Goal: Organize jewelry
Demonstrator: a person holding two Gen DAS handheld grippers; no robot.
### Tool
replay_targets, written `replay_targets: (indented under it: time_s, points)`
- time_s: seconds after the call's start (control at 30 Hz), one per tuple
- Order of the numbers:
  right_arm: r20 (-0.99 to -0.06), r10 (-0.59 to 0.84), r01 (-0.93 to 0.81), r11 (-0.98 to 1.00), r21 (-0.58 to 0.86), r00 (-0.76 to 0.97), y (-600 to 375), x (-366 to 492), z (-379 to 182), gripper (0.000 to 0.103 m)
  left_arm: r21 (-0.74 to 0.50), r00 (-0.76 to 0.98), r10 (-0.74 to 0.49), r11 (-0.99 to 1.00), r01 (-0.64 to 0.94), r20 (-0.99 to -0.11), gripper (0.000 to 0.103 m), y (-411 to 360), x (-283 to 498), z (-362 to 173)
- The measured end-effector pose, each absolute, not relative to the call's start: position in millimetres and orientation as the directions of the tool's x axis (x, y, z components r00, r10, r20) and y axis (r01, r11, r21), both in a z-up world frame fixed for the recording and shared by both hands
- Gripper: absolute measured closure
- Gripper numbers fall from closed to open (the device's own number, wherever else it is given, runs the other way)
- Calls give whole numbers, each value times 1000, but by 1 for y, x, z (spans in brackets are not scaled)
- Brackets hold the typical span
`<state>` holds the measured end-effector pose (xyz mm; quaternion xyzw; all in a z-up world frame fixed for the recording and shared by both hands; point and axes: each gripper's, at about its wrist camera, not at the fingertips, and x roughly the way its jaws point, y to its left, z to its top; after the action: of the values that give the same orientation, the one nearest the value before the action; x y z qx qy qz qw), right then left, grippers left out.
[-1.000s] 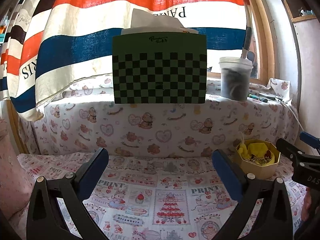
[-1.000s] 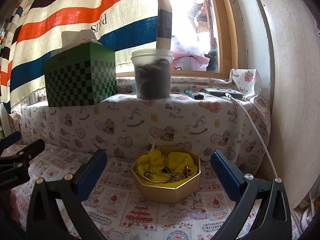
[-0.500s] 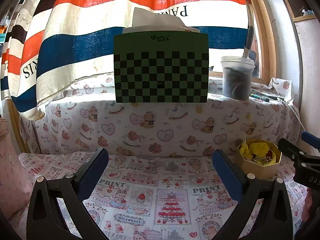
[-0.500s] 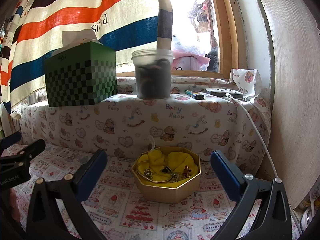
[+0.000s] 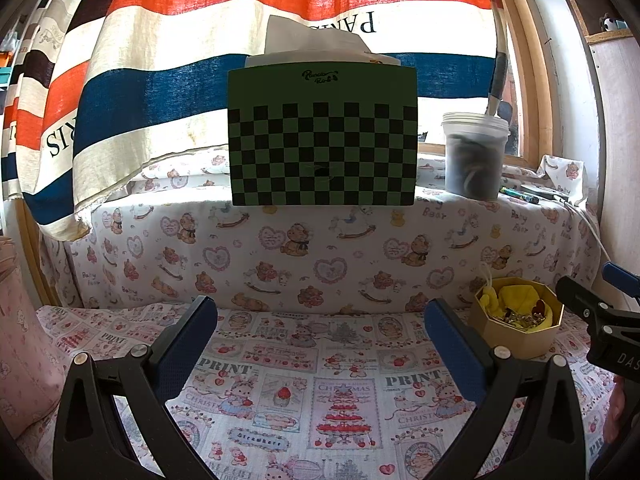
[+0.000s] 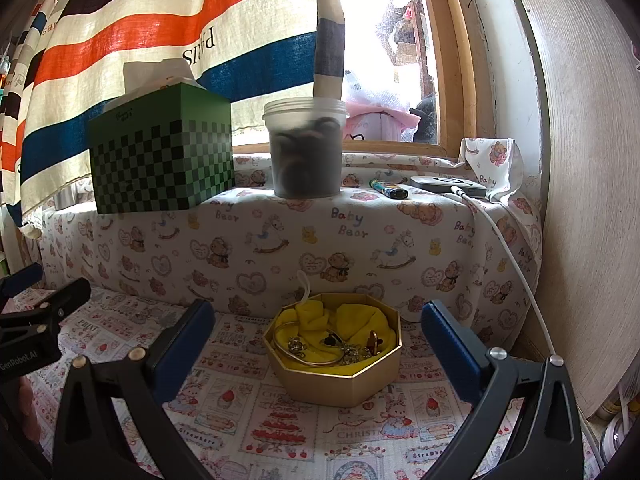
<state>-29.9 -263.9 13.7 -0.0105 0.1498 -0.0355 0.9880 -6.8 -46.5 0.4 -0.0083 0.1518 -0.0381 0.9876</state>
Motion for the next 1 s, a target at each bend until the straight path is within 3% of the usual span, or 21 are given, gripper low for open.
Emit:
replay_targets:
  time_s: [1.0]
  points:
    - [-296, -70, 64, 997, -32, 953, -264, -29, 13, 0, -26, 950, -83, 997, 79, -300, 0, -47, -8, 0]
